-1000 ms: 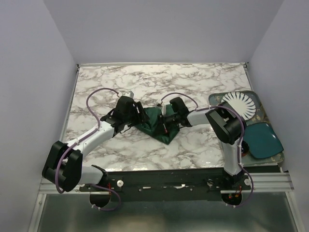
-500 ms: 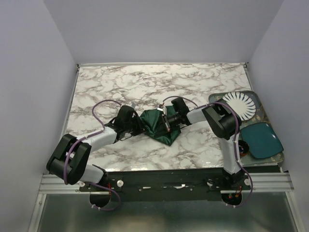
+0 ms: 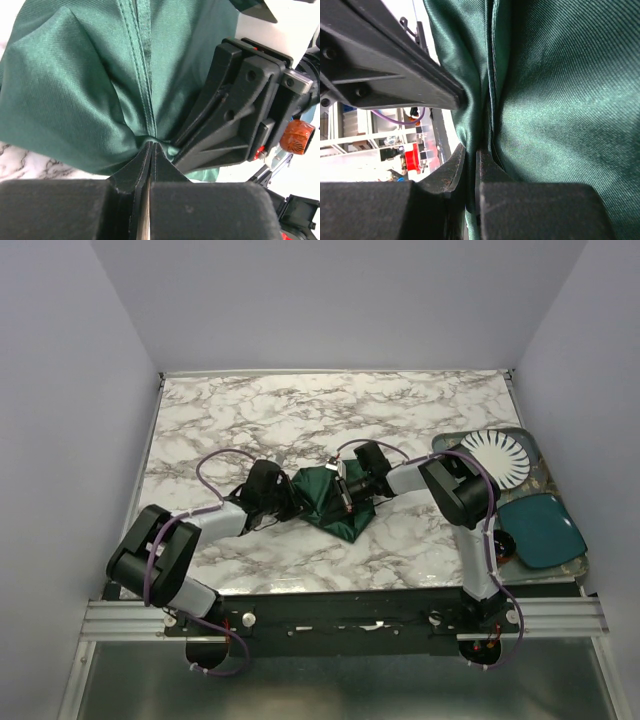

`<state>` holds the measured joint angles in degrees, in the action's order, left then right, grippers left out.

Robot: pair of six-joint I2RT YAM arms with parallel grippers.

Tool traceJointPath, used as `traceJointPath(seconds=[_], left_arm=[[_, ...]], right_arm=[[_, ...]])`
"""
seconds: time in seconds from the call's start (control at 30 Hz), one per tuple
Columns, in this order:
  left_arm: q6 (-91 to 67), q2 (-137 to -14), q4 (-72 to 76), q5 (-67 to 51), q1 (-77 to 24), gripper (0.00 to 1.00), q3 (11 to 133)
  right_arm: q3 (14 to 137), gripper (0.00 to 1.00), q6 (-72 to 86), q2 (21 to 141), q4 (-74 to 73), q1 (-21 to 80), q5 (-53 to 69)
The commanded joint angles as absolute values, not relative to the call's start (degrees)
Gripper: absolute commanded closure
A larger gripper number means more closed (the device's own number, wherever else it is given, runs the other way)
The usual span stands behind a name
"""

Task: Fold the napkin, place the utensils inside, and roll it up
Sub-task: Roll the napkin with the utensil

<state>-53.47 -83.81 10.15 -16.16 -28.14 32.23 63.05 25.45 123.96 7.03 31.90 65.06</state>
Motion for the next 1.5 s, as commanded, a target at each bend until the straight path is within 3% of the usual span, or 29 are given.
traceJointPath(seconds=[0.0, 0.17, 0.37, 0.5, 0.7, 0.97, 1.47], left_arm=[[-53.2, -87.1, 14.1, -16.4, -28.3, 0.95, 31.2], [-53.3, -90.6, 15.4, -14.7, -28.4, 0.98, 29.7], [-53.1, -94.8, 14.9, -13.2, -28.4, 1.00, 27.4], [-53.2, -96.7, 15.9, -12.7, -28.4, 1.00, 26.0], [-53.2, -98.7, 17.7, -12.5, -28.5, 1.00, 25.4], [-53.3, -99.9, 19.2, -12.8, -28.5, 1.00, 25.4], [-54.7, -103.0, 23.8, -14.4, -27.9, 1.00, 23.7]], right_arm=[[61.3, 0.95, 24.4, 126.5, 0.3, 31.6, 57.3], [61.2, 0.91, 22.7, 124.3, -2.7, 31.6, 54.6], [64.2, 0.72, 17.0, 118.7, -13.4, 31.6, 47.4], [67.8, 0.53, 13.8, 114.1, -20.4, 32.0, 41.7], [72.2, 0.39, 7.0, 105.9, -30.4, 35.8, 24.8], [62.0, 0.33, 4.1, 95.9, -16.1, 53.2, -13.7], [59.2, 0.42, -3.7, 102.3, -6.4, 65.7, -25.7]])
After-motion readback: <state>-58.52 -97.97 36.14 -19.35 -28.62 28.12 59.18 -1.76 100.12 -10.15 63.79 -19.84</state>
